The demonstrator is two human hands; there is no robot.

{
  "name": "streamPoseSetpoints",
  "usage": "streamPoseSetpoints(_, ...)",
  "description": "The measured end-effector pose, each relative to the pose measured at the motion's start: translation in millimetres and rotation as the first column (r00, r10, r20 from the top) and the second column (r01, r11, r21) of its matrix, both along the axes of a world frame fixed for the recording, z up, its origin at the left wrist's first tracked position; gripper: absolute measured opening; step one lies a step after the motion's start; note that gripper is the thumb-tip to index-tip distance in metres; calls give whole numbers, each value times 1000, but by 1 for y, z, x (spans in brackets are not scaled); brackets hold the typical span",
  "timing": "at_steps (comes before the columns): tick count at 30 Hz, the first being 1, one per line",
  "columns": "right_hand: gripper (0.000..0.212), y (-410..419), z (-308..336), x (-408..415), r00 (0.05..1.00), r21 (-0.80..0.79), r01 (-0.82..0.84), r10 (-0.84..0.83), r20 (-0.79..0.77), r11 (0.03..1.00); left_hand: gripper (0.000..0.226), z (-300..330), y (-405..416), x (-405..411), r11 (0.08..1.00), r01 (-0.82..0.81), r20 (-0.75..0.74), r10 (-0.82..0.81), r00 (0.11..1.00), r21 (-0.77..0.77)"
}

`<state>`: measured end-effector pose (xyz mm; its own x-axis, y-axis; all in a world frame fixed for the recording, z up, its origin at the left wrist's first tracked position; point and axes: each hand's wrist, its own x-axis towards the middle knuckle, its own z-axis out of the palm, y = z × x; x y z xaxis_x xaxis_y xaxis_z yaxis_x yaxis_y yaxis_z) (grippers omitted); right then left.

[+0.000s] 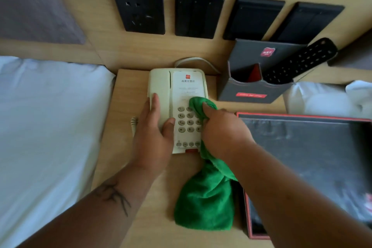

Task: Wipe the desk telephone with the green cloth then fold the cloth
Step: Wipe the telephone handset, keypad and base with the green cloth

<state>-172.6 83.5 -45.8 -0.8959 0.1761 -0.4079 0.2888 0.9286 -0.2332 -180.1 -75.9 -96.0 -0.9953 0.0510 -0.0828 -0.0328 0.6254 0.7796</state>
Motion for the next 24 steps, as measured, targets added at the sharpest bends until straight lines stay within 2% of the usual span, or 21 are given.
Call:
streamPoseSetpoints(2,49,-5,0,14,999,-33,32,-33,-17,999,72,0,0,0,1000,-1,14,1,1000,1)
streamPoseSetpoints(6,60,-18,-4,38,986,-102,151,-142,85,983,71,1,0,0,1000,8,29,-7,1000,-21)
streamPoseSetpoints(9,50,-21,-5,52,982,-134,188,-188,7,973,70,2,-1,0,1000,2,28,-2,1000,-13)
streamPoseSetpoints(12,43,-25,-3,43,992,-36,26,-30,-126,999,70,-1,0,1,1000,5,5,-5,1000,-16)
streamPoseSetpoints(15,34,-31,-6,10,981,41,-123,128,-143,992,70,-5,-1,2,1000,-1,-30,1,1000,-24)
streamPoseSetpoints(20,31,-27,-8,-11,974,151,-175,193,-116,973,70,-7,-1,1,999,21,-64,-23,998,-35)
streamPoseSetpoints(24,31,-24,-1,-24,961,172,-217,241,-133,961,70,-7,-1,1,1000,19,-62,-20,998,-17)
